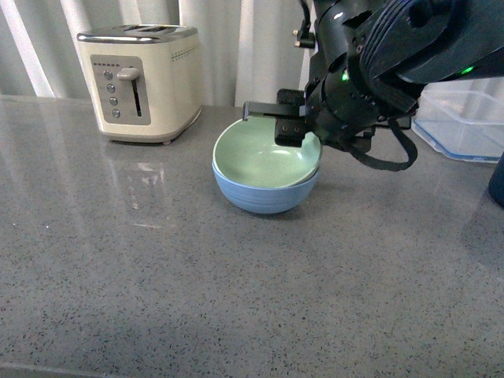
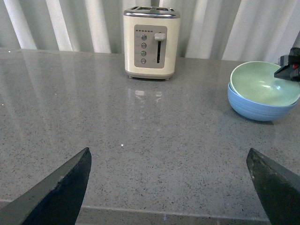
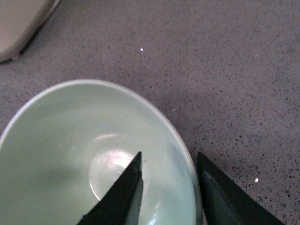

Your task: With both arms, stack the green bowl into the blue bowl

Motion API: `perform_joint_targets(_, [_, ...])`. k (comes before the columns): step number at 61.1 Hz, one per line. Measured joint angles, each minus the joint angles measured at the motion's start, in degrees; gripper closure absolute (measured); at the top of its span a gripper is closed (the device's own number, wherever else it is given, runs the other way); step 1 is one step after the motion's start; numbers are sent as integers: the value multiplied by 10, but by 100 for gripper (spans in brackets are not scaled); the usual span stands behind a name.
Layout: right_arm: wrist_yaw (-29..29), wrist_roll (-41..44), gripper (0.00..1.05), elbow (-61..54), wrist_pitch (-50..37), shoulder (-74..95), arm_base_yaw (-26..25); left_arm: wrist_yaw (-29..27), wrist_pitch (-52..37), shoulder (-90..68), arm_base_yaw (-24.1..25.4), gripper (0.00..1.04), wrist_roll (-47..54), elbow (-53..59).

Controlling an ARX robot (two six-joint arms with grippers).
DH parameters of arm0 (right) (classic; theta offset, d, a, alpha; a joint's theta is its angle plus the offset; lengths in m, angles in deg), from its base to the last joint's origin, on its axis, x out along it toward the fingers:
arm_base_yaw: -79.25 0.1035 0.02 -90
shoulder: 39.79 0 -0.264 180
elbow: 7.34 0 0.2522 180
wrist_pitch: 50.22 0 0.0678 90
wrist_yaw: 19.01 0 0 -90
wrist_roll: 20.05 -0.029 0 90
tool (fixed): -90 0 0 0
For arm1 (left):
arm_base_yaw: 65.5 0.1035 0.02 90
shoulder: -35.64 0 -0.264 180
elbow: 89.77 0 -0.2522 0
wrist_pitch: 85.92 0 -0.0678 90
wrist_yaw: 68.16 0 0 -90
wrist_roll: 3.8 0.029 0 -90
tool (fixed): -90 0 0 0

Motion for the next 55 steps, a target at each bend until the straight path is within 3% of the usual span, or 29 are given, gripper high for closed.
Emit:
perform_joint_targets(8, [26,-8,48,-46,-40,-65,-7,0,0,0,0,7,0,0])
perform_joint_targets(12, [66,-9,32,-128,-149,-149,-14,0,0,0,0,7,0,0])
perform_joint_targets(15, [56,6,21,-196,-261,-199,-14,0,0,0,0,7,0,0])
perform_joint_targets(19, [37,22,13,-231,-326,-226,-14,0,0,0,0,7,0,0])
perform_joint_targets(23, [-47,75,24,-273,-360,-250,-17,0,0,0,0,7,0,0])
perform_joint_targets(25, [-58,99,30,-301,-371,-260,-21,0,0,0,0,7,0,0])
perform_joint_targets(36, [-26,148,64,-466,-424,-341,-73,-1,0,0,0,7,0,0])
perform_joint_targets(50, [19,157,104,-592,-454,-439,-121,0,0,0,0,7,0,0])
perform_joint_targets(55, [36,158,104,-628,-455,-470,-134,0,0,0,0,7,0,0])
